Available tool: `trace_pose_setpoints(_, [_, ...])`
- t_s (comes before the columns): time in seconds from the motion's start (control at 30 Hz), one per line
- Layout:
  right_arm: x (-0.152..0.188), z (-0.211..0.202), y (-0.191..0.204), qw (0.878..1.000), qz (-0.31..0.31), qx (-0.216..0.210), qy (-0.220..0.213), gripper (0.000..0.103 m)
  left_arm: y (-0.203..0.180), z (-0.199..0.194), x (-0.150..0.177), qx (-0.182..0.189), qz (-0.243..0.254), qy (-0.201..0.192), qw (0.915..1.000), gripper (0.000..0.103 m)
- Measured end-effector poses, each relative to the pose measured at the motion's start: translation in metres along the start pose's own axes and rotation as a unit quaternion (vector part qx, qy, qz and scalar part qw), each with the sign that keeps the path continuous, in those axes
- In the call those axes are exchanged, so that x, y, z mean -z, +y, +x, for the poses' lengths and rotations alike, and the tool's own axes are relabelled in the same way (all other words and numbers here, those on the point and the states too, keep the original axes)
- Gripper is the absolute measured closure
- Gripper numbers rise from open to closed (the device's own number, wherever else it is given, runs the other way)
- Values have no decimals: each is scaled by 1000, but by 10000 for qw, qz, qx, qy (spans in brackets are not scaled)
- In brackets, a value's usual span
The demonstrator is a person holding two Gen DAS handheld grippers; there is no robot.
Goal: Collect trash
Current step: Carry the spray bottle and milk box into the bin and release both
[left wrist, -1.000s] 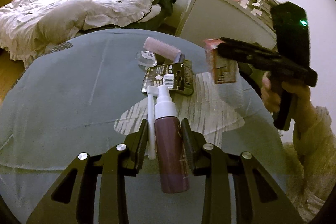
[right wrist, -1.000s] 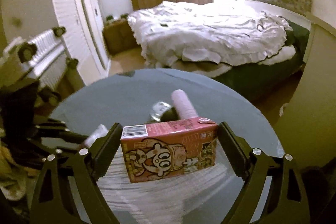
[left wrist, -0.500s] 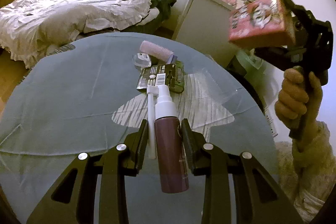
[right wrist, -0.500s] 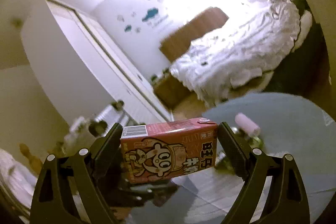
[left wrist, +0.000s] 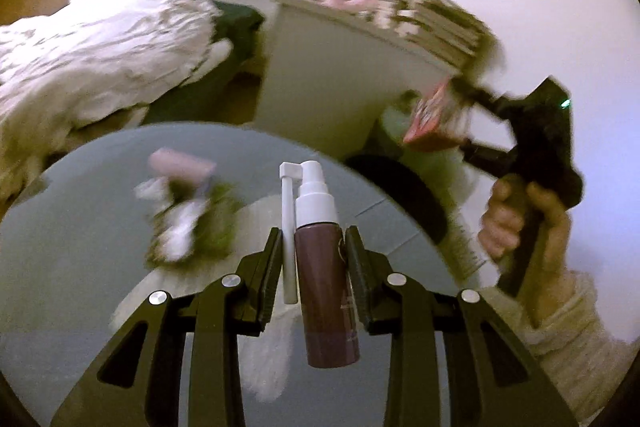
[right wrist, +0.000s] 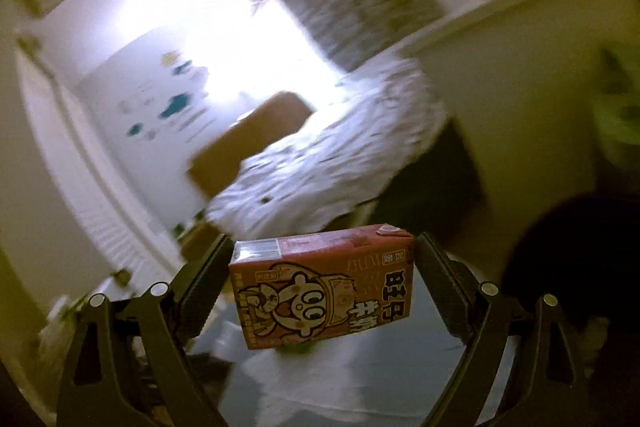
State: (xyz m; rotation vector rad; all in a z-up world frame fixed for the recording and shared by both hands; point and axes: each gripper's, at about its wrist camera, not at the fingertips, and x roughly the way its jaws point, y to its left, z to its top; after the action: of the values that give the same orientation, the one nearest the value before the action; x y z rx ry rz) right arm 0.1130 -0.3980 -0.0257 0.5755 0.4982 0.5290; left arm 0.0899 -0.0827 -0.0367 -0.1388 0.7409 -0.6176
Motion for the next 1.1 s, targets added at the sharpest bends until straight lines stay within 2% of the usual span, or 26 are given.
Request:
trace_pose_setpoints(0.03, [-1, -9, -14, 9996, 102, 239, -65, 13, -9, 9, -7, 115, 99, -15, 9999, 71])
trace_pose_setpoints(0.3, [8, -39, -108, 9878, 899, 1185, -461, 13, -63, 92, -45, 942, 337, 176, 9948, 71])
trace_pose_setpoints(0.5, [26, -40, -169, 9748, 1426, 1640, -508, 13, -89, 151, -58, 1296, 368, 466, 9898, 71])
trace_pose_setpoints(0.73, [32, -34, -216, 9630, 1828, 1929, -445, 13, -102, 204, -57, 1401, 357, 826, 9860, 71])
trace_pose_setpoints(1.1, [30, -15, -236, 9553, 2046, 2131, -106, 13, -112, 255, -55, 1376, 246, 1104, 9840, 71])
